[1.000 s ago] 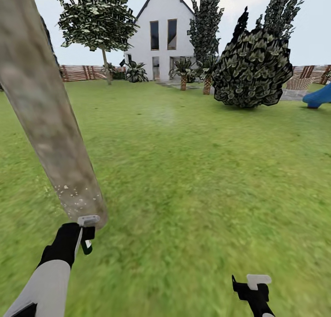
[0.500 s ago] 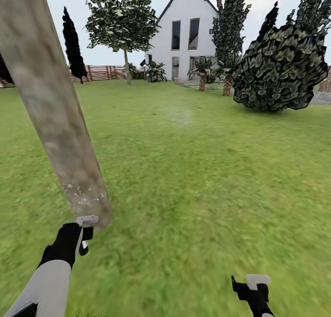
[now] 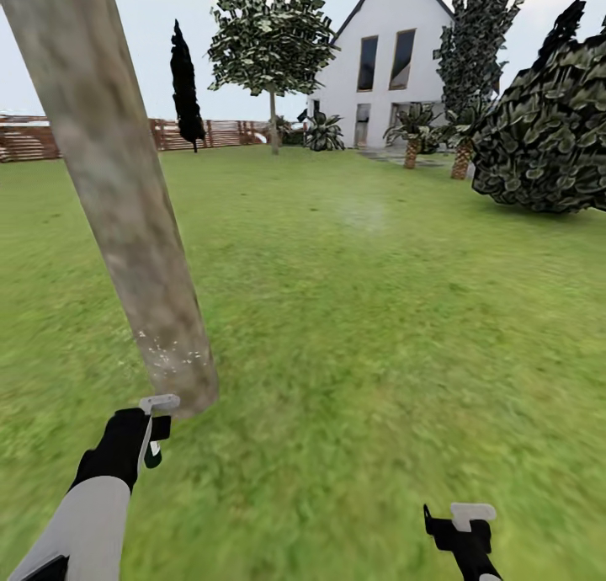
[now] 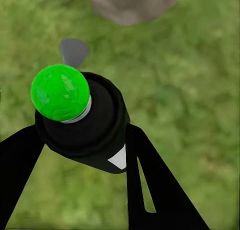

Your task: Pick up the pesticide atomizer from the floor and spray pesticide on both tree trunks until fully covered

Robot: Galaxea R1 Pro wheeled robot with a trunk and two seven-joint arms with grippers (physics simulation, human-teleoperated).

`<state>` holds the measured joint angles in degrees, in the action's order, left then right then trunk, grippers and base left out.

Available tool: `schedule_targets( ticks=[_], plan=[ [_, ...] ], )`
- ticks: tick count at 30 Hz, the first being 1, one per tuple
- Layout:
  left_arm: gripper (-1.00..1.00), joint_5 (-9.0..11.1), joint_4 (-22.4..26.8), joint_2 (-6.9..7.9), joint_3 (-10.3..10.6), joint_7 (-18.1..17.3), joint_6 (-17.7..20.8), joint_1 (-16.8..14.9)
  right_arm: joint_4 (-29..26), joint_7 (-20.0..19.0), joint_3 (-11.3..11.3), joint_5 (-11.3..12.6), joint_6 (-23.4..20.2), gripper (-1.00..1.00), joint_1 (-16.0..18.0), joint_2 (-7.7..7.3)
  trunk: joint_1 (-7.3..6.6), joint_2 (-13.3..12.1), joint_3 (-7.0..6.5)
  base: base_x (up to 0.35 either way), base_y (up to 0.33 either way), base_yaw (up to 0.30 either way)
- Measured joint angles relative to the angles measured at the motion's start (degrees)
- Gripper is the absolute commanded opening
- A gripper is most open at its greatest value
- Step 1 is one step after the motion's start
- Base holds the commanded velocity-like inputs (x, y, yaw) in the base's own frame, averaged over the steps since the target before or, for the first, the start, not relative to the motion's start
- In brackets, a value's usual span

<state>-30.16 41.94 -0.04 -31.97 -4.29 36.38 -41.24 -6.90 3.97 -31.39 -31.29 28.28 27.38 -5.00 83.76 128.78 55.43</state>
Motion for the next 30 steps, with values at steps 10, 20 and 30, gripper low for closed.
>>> schedule_targets(
  ticks=[10,20,30],
  plan=[
    [-1.00,0.0,0.0,-0.18,0.0,0.0,-0.1,0.0,0.0,0.0,0.0,0.0,0.0,1.00,0.0,-0.01,0.01,0.0,0.00,0.153,-0.257,0.043],
    [-1.00,0.0,-0.3,-1.08,0.2,0.0,0.0,-0.1,0.0,0.0,0.0,0.0,0.0,1.00,0.0,0.03,0.03,0.0,0.00,-0.039,-0.229,0.233],
    [-1.00,0.1,-0.4,-1.03,0.5,-0.8,8.0,-12.1,-0.1,0.0,0.0,0.0,0.0,1.00,0.0,0.00,0.01,0.0,-0.01,-0.005,-0.005,0.223]
  ],
)
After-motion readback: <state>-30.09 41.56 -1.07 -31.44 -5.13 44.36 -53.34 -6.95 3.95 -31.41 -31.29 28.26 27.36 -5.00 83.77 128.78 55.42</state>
